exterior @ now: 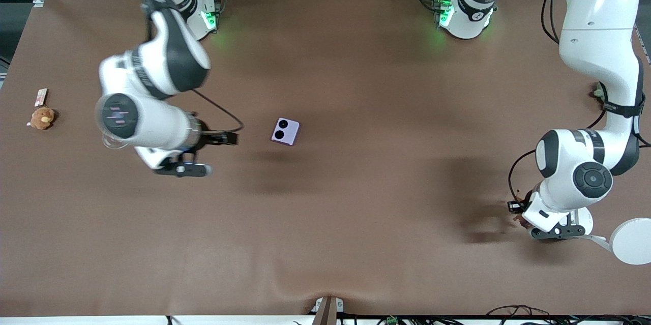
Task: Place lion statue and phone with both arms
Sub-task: 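Carry the lion toward the lamp while the right gripper grasps the phone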
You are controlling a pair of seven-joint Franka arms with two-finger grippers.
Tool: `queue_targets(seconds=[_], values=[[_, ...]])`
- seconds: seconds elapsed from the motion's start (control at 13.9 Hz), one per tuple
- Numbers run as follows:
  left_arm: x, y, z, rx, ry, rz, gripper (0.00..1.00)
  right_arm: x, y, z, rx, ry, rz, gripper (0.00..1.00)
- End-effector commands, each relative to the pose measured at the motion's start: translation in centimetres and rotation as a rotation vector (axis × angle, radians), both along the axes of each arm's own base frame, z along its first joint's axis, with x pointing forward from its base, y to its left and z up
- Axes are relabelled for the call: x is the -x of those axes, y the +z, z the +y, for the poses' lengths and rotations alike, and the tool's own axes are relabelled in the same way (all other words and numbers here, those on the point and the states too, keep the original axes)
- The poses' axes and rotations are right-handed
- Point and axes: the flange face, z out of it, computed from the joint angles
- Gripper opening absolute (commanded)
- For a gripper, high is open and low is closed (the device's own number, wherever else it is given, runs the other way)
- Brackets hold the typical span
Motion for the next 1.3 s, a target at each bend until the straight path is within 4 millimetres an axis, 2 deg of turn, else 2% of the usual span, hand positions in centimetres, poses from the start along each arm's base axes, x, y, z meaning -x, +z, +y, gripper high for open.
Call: queue_targets(seconds=[0.0, 0.07, 0.14, 0.29, 0.36, 0.43, 0.58, 0.86, 1.08, 1.22], values=[[-1.1, 0.0, 1.8, -0.010, -0.059, -0.031, 0.00, 2.7, -4.8, 2.7, 0.014, -0.030, -0.002, 1.00], [-1.1, -0.1, 3.3, -0.012, -0.088, -0.025, 0.00, 3.5, -6.6, 3.4, 0.017, -0.018, -0.007, 1.00], [-1.0, -0.4, 3.9, -0.014, -0.102, -0.018, 0.00, 4.5, -8.3, 4.6, 0.014, -0.007, -0.026, 1.00], [-0.9, -0.9, 3.8, -0.012, -0.088, -0.014, 0.00, 6.1, -12.4, 6.9, 0.025, -0.036, -0.044, 1.00], [-0.9, -1.0, 3.7, -0.011, -0.082, -0.015, 0.00, 6.9, -13.7, 8.5, 0.033, -0.049, -0.044, 1.00], [-0.9, -1.1, 3.7, -0.008, -0.080, -0.013, 0.00, 7.2, -14.7, 9.0, 0.038, -0.063, -0.044, 1.00], [-0.8, -1.4, 3.7, -0.012, -0.086, -0.008, 0.00, 7.4, -16.1, 9.4, 0.040, -0.056, -0.045, 1.00], [-0.2, -0.3, 4.0, -0.015, -0.078, -0.004, 0.00, 8.4, -18.5, 11.0, 0.046, -0.068, -0.055, 1.00], [1.8, 0.9, 5.6, -0.013, -0.054, 0.016, 0.00, 9.3, -19.7, 12.1, 0.059, -0.106, -0.051, 1.00], [2.7, 1.6, 5.4, -0.007, -0.054, 0.020, 0.00, 9.5, -19.9, 12.1, 0.063, -0.110, -0.046, 1.00]])
